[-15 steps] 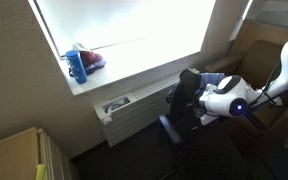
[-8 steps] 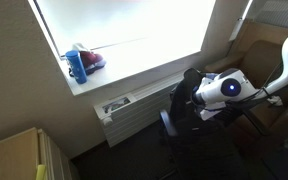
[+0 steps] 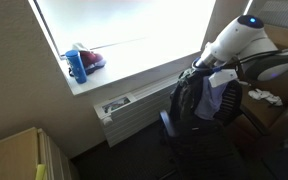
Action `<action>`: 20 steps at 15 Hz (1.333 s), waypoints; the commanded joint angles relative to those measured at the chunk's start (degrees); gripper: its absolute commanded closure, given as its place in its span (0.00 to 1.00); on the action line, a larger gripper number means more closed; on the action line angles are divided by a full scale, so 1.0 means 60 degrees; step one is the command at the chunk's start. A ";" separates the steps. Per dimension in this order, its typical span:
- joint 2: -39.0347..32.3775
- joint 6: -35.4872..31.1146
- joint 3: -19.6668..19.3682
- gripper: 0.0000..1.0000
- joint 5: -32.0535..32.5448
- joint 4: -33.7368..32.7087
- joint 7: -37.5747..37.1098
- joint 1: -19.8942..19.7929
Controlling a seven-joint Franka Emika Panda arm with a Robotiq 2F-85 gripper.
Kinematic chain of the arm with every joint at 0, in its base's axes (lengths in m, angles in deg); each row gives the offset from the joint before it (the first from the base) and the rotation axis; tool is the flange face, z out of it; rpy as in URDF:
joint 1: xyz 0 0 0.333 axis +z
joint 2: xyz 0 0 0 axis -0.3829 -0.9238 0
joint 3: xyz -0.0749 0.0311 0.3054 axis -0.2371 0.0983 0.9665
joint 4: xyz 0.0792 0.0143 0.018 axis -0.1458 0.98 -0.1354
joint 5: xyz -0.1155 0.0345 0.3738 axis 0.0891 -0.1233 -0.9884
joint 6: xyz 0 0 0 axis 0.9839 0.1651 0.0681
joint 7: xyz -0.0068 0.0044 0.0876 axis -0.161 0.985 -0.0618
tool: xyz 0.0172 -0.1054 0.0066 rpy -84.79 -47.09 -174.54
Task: Remove the shirt from the back of the black chair and put it on the seat
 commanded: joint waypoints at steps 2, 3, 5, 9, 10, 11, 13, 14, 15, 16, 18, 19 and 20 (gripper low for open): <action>0.2771 -0.0358 -0.1370 0.99 -0.1593 0.0578 0.0252 0.1229; 0.3283 -0.0348 -0.1719 0.99 -0.1589 0.0558 0.0072 0.1590; 0.4248 -0.0167 -0.2346 0.99 -0.1072 0.0490 -0.0733 0.2333; 0.6072 0.1076 -0.2419 0.99 0.0017 0.0400 -0.2501 0.2985; 0.6524 0.1671 -0.2191 0.99 -0.0078 0.0411 -0.2466 0.2989; 0.7022 0.2213 -0.2006 0.99 -0.0335 0.0510 -0.2300 0.2972; 0.7836 0.3613 -0.1594 0.99 -0.1603 0.0378 -0.1556 0.3000; 0.8195 0.4323 -0.1450 0.99 -0.2012 0.0392 -0.1374 0.2943; 0.8410 0.5057 -0.1298 0.99 -0.2454 0.0276 -0.1059 0.2876; 0.8563 0.5763 -0.1162 0.99 -0.2748 0.0198 -0.0925 0.2760; 0.8881 0.6717 -0.1109 0.99 -0.3182 0.0573 -0.0708 0.2480; 0.9108 0.6800 -0.1287 0.99 -0.3612 0.1001 -0.0428 0.2388; 0.9186 0.6812 -0.1388 0.99 -0.3958 0.1460 -0.0325 0.2240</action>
